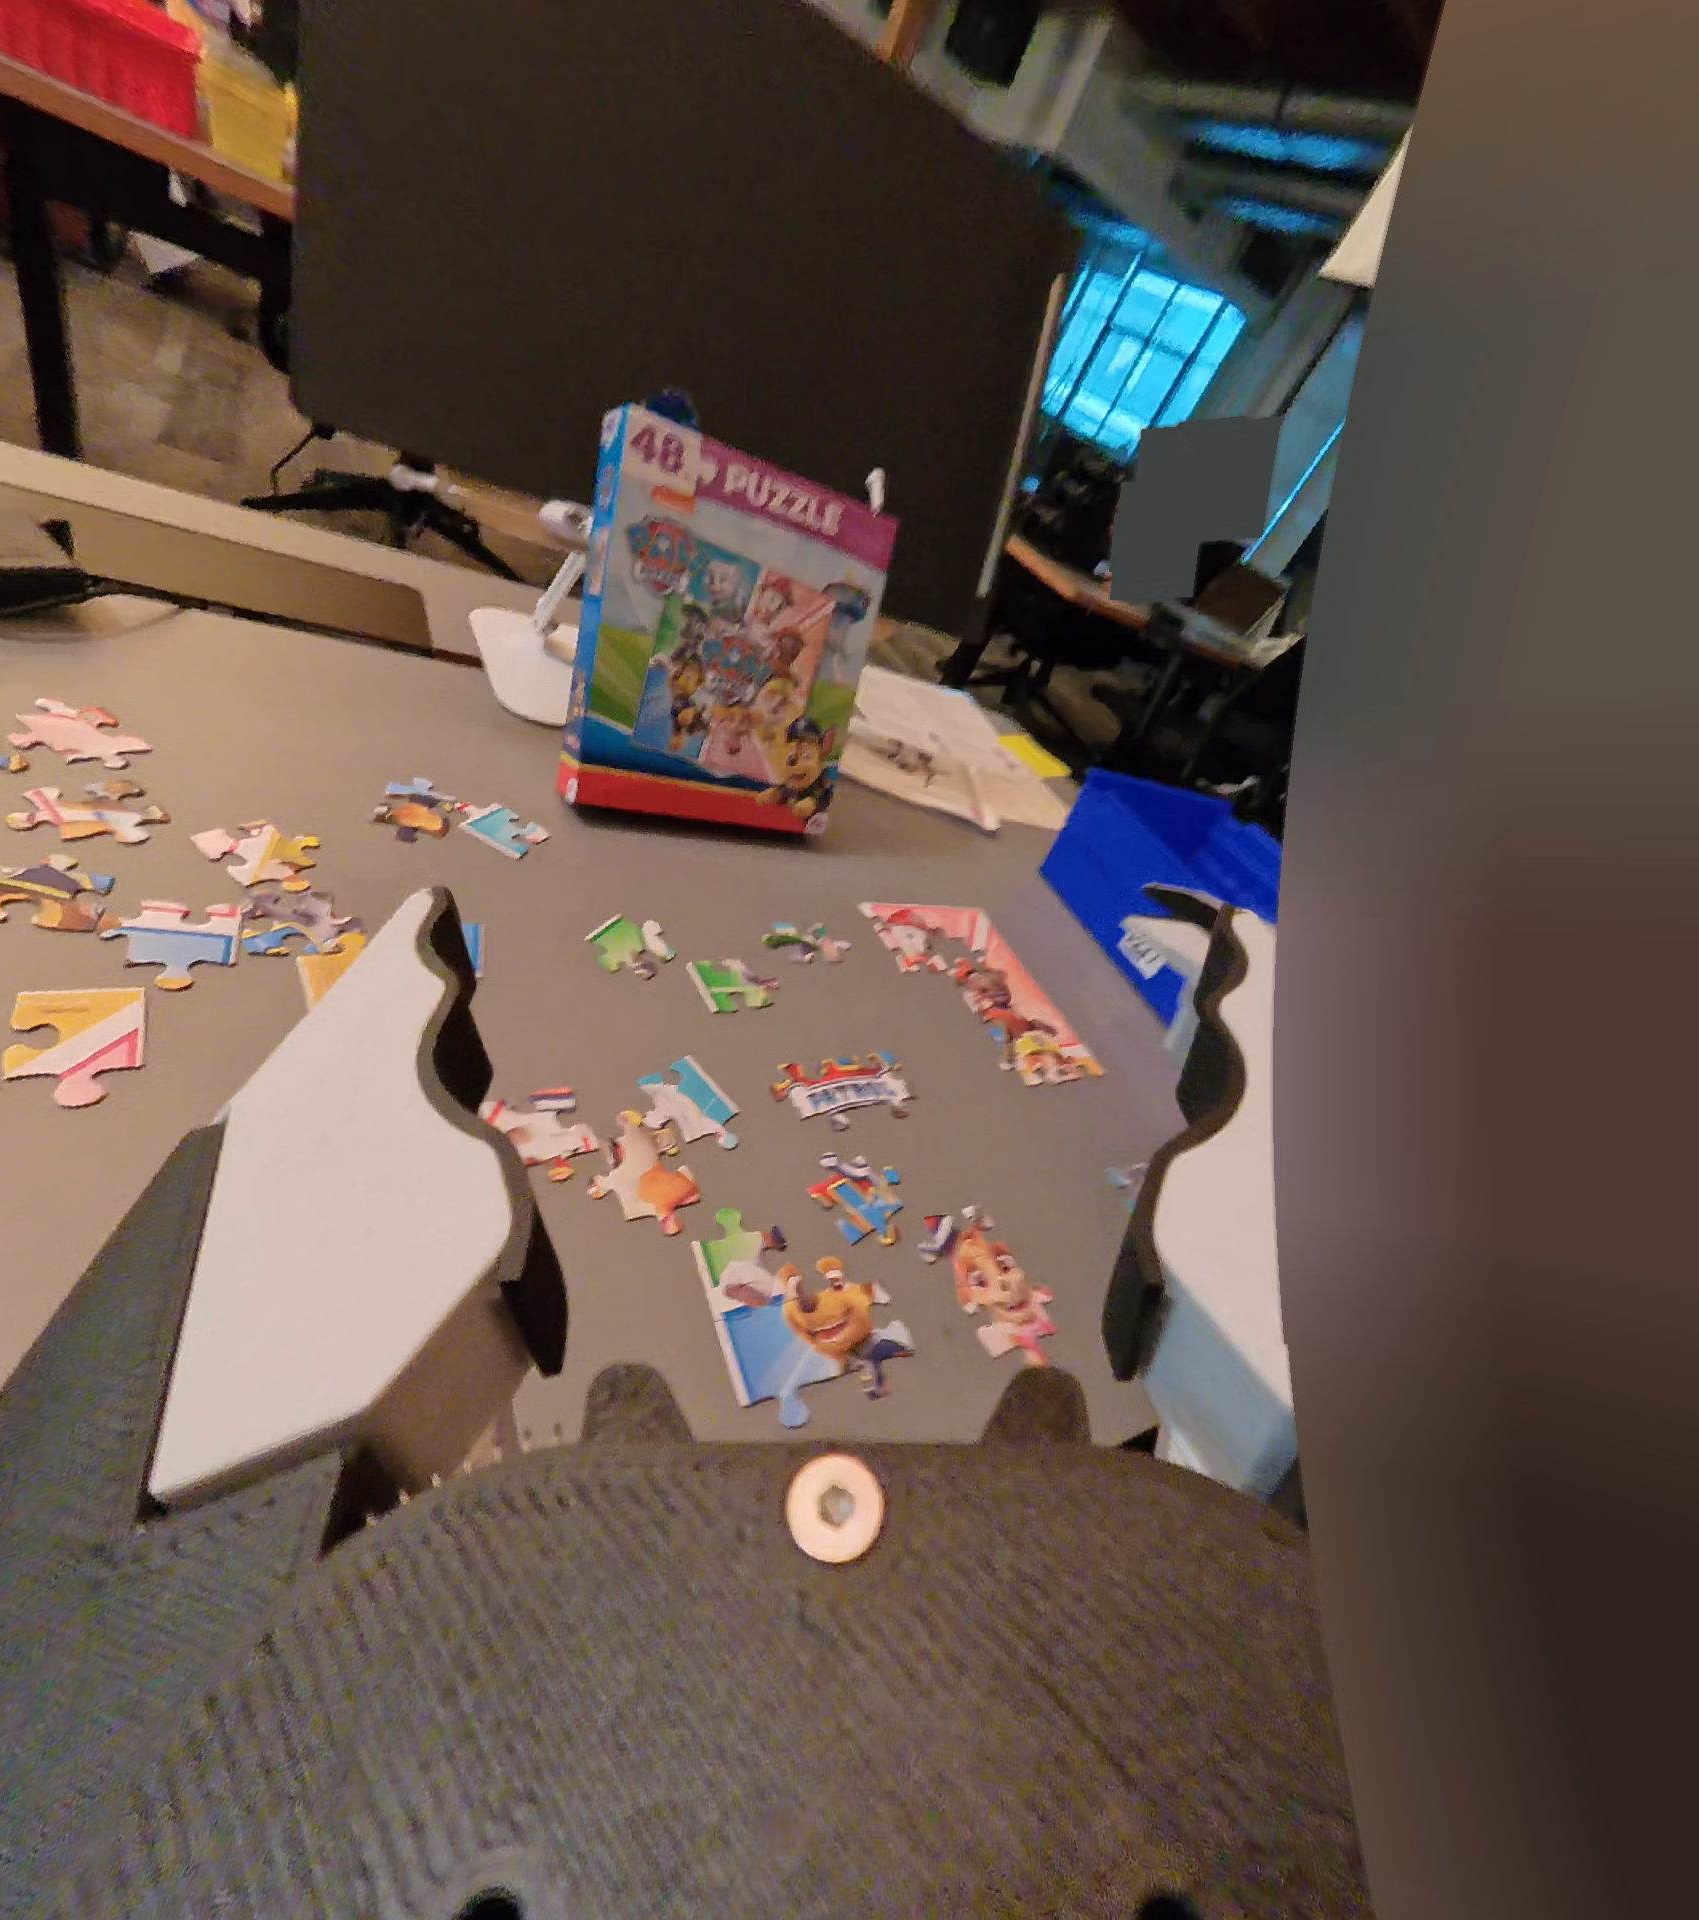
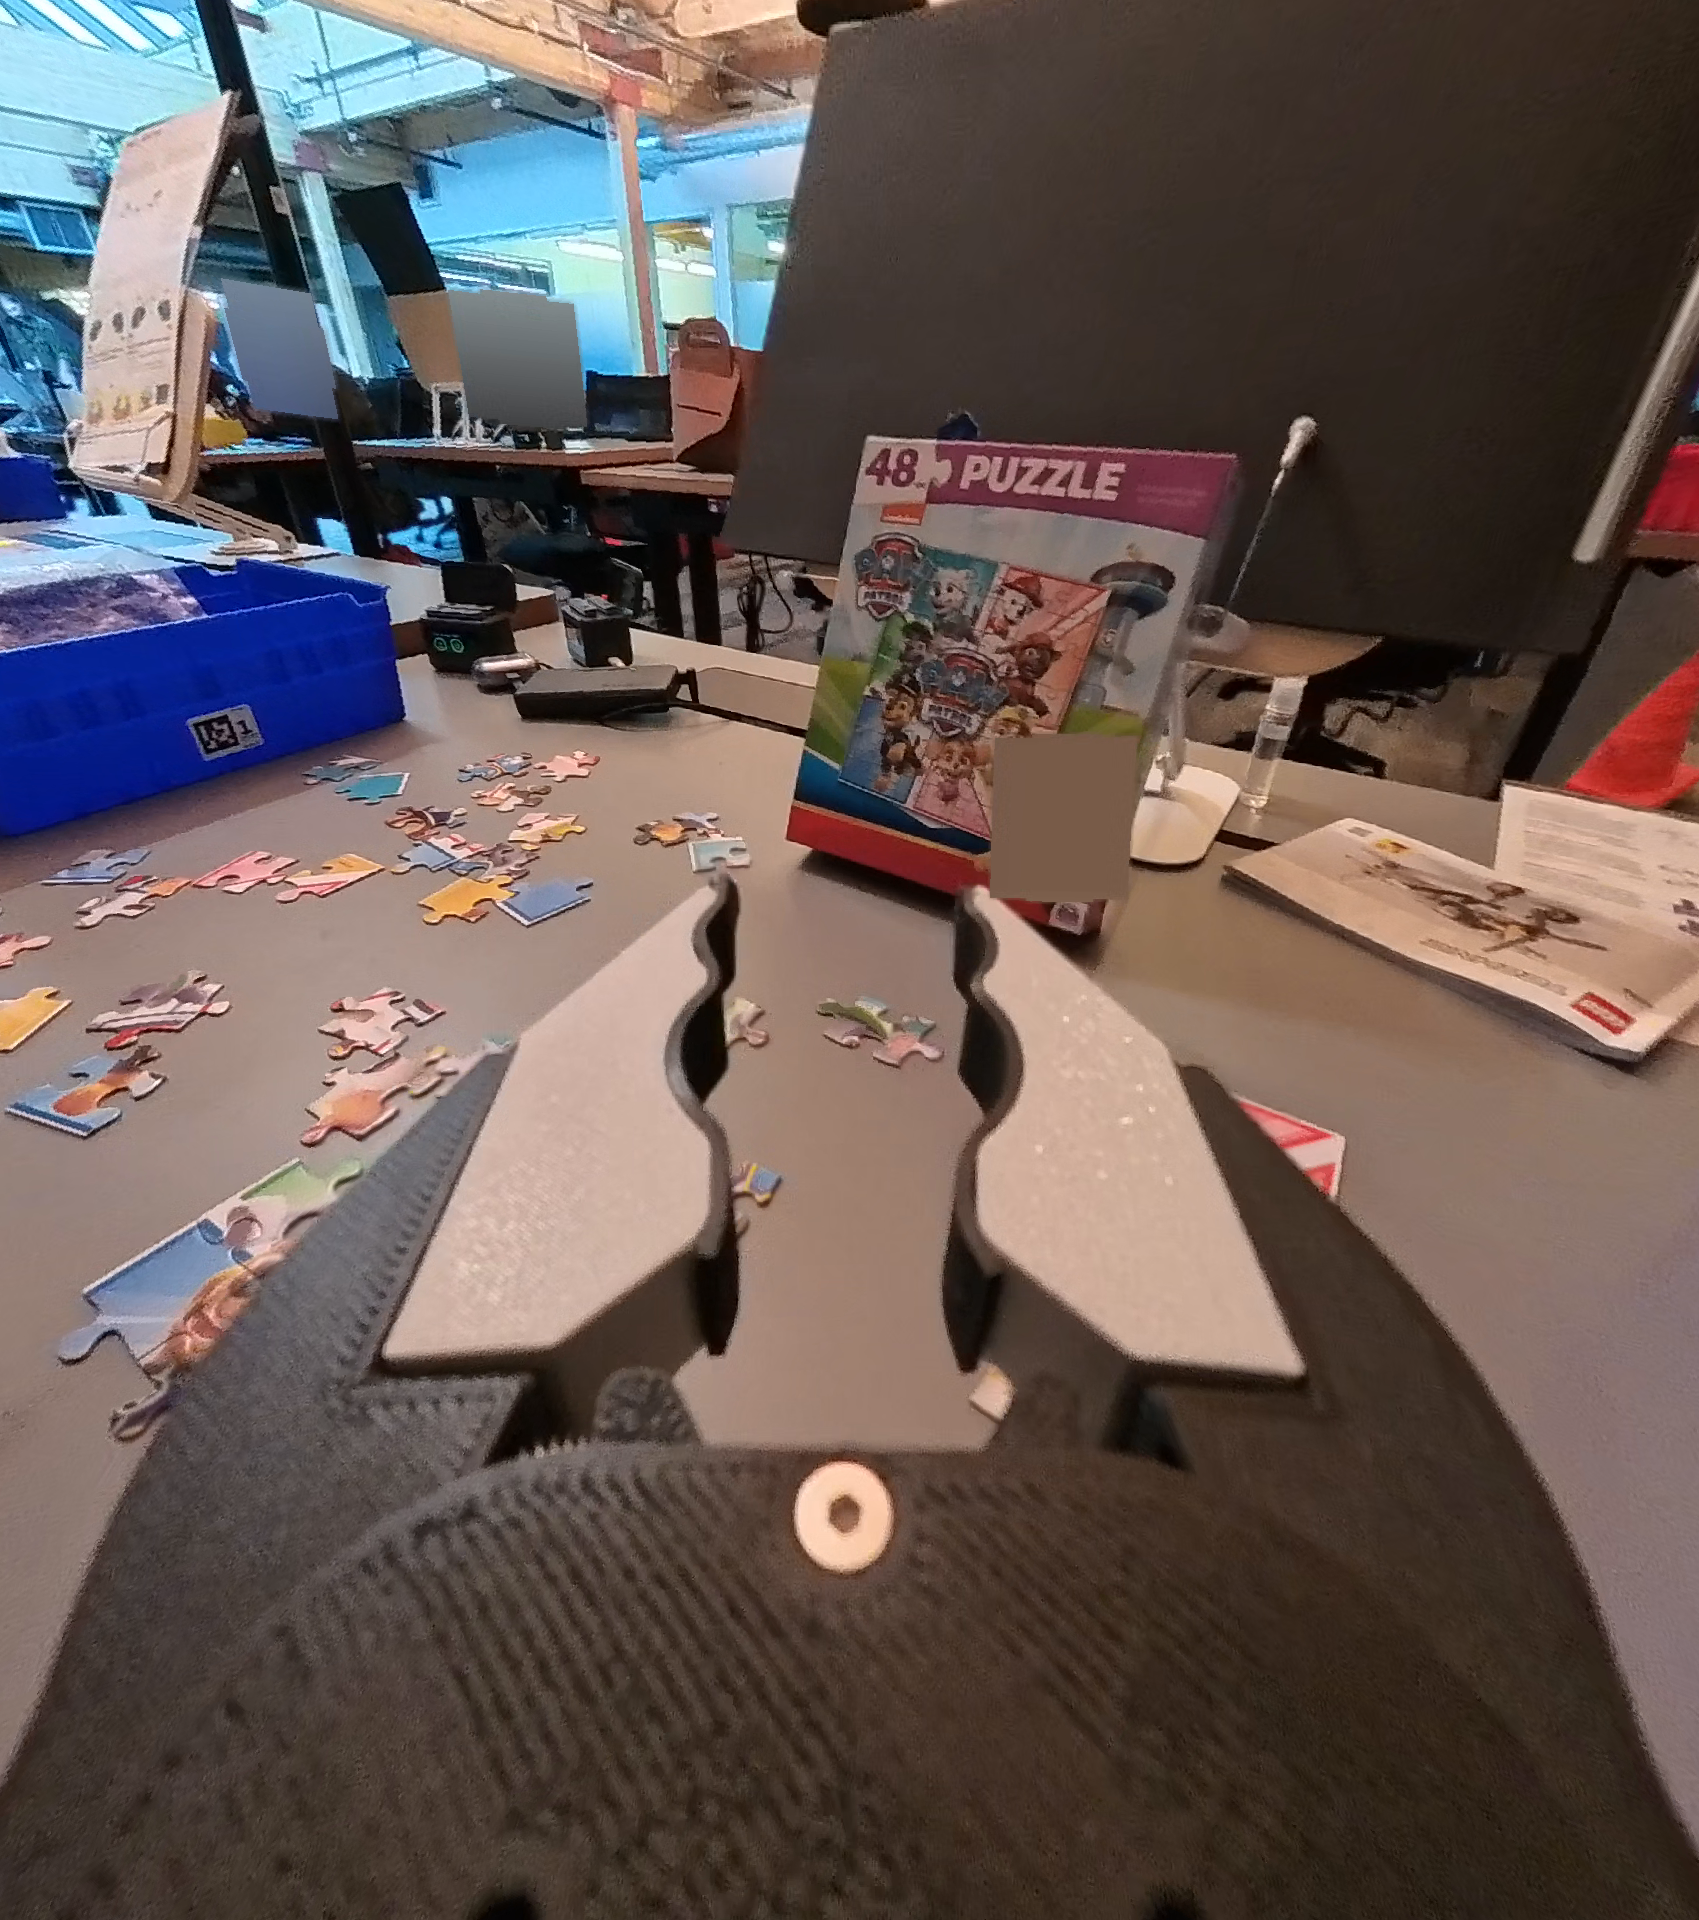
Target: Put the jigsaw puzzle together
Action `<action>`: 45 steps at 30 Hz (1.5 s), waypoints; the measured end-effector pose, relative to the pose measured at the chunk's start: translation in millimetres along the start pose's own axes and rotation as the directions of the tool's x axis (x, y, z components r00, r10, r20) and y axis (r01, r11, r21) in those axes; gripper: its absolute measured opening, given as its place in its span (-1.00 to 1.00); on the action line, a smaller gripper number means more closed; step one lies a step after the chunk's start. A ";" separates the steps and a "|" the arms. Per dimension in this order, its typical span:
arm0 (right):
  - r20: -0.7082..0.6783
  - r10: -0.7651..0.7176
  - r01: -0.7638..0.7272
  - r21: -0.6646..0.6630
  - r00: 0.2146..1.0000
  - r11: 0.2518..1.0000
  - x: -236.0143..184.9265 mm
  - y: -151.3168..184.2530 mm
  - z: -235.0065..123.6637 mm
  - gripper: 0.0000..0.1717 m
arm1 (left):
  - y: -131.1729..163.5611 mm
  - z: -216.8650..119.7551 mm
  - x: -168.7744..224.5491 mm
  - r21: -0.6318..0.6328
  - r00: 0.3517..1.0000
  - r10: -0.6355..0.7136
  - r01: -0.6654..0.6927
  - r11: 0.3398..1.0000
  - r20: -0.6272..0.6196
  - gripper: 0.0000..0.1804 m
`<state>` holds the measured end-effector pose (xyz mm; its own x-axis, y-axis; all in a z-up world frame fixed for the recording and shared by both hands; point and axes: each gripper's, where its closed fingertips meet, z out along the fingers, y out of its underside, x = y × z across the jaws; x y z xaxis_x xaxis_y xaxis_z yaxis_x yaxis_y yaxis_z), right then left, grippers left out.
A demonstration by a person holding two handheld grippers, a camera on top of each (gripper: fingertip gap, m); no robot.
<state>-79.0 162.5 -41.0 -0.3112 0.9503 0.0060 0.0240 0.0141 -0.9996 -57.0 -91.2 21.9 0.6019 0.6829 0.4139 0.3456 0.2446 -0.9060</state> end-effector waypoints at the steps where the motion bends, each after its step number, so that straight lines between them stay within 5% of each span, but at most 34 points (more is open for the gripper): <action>1: 0.003 0.011 -0.011 -0.003 1.000 1.000 1.0 0.8 -0.6 -0.53 | 6.3 7.4 -7.3 -0.023 1.000 0.022 -0.022 1.000 0.018 0.48; 8: 0.068 0.031 -0.029 -0.017 0.997 0.999 -11.7 -3.5 -4.3 -0.64 | 2.3 38.9 -125.5 -0.104 0.901 0.285 -0.266 0.958 0.326 -0.19; 11: 0.117 0.064 -0.060 -0.037 0.991 0.997 -29.5 0.7 1.5 -0.65 | -12.1 43.1 -178.6 -0.146 0.838 0.336 -0.303 0.942 0.430 -0.25; 17: 0.198 0.116 -0.050 -0.314 0.973 0.948 -74.4 48.3 25.4 -0.29 | -34.9 27.7 -211.4 -0.311 0.664 0.520 -0.417 0.854 0.537 -0.49; 24: 0.367 0.292 -0.172 -0.326 0.883 0.929 -134.8 45.3 37.9 -0.51 | -49.0 -7.8 -230.5 -0.328 0.706 0.515 -0.399 0.856 0.485 -0.86; 30: 0.519 0.421 -0.335 -0.255 0.744 0.907 -178.0 8.1 49.8 -0.51 | -57.1 -70.7 -267.6 -0.214 0.777 0.331 -0.255 0.943 0.535 -0.86; 37: 0.527 0.240 -0.081 -0.307 0.816 0.948 -218.5 30.0 62.1 -0.53 | -45.5 -109.8 -283.7 -0.165 0.789 0.231 -0.166 0.972 0.569 -0.80; 45: 0.616 0.195 0.038 -0.345 0.763 0.938 -260.2 43.8 73.1 -0.52 | -14.8 -136.4 -290.6 -0.202 0.772 0.196 -0.089 0.975 0.604 -0.76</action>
<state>-66.4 -106.8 -88.2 -0.8179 0.5366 -0.2076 0.3384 0.1568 -0.9279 -138.8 -387.1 -72.9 0.0973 0.9913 0.0883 0.4287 0.0383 -0.9026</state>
